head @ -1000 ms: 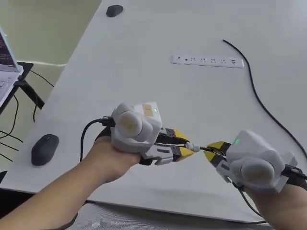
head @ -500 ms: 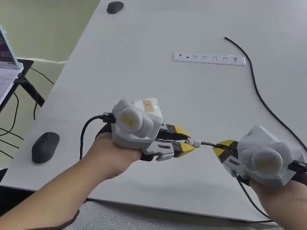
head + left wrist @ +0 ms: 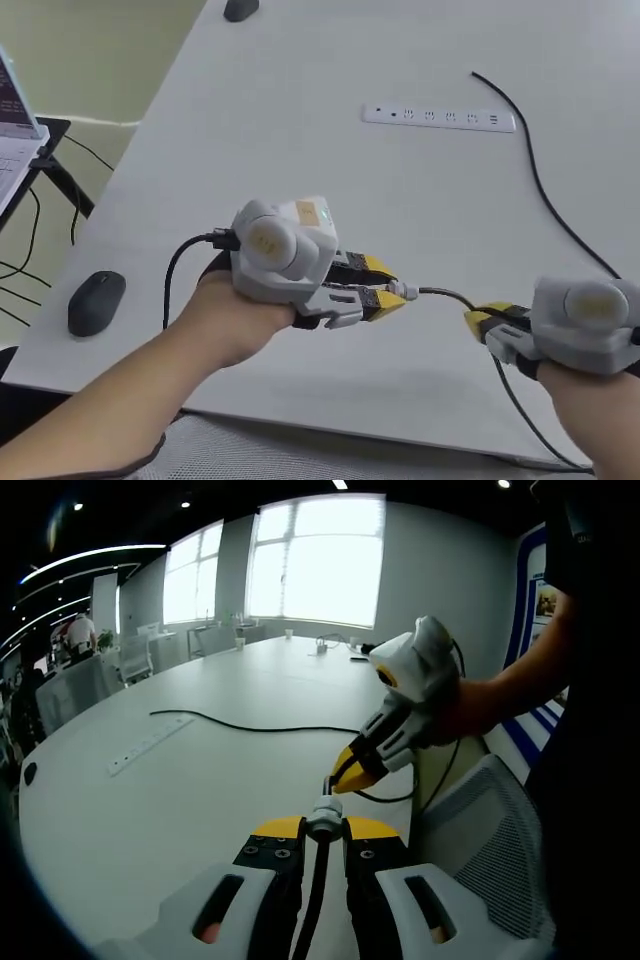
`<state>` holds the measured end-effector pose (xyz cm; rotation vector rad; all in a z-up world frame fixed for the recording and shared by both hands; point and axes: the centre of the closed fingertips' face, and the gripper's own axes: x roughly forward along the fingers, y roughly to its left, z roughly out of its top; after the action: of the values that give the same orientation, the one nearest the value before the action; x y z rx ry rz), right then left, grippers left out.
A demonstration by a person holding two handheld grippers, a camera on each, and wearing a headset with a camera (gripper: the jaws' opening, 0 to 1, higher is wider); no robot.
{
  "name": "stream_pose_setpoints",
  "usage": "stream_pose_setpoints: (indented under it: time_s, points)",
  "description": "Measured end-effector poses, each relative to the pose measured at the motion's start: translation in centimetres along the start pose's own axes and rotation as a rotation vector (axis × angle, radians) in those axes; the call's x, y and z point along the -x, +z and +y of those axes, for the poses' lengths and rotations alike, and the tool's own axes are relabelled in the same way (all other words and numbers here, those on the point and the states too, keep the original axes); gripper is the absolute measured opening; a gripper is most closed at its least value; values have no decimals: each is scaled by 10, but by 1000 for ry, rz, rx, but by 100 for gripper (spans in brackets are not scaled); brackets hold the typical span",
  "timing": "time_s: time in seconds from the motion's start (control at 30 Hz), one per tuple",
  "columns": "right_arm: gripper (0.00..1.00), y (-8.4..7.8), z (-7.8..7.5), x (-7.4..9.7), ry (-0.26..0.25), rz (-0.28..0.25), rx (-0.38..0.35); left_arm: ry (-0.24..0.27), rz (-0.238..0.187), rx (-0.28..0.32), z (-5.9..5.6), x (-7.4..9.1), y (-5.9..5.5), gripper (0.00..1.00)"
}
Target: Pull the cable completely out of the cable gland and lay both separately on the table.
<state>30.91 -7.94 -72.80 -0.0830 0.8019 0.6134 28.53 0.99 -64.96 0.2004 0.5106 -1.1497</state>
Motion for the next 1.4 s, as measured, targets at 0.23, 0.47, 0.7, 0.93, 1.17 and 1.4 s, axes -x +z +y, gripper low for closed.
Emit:
stream_pose_setpoints:
  time_s: [0.23,0.47,0.7,0.93,1.17,1.4]
  points:
    - [0,-17,-10,-2,-20,31,-97,0,-1,0,-1,1,-1,15]
    - [0,-30,-12,-6,-26,60,-185,-2,1,0,-3,1,-3,15]
    - [0,-30,-12,-6,-23,61,-186,0,-3,3,-2,0,-2,15]
    - [1,-30,-12,-3,-8,43,-189,1,-2,4,-1,0,-1,15]
    - [2,-29,-6,0,12,45,-169,5,-2,15,1,2,-2,15]
    - [12,-23,2,12,44,51,-124,7,0,14,1,3,-2,15]
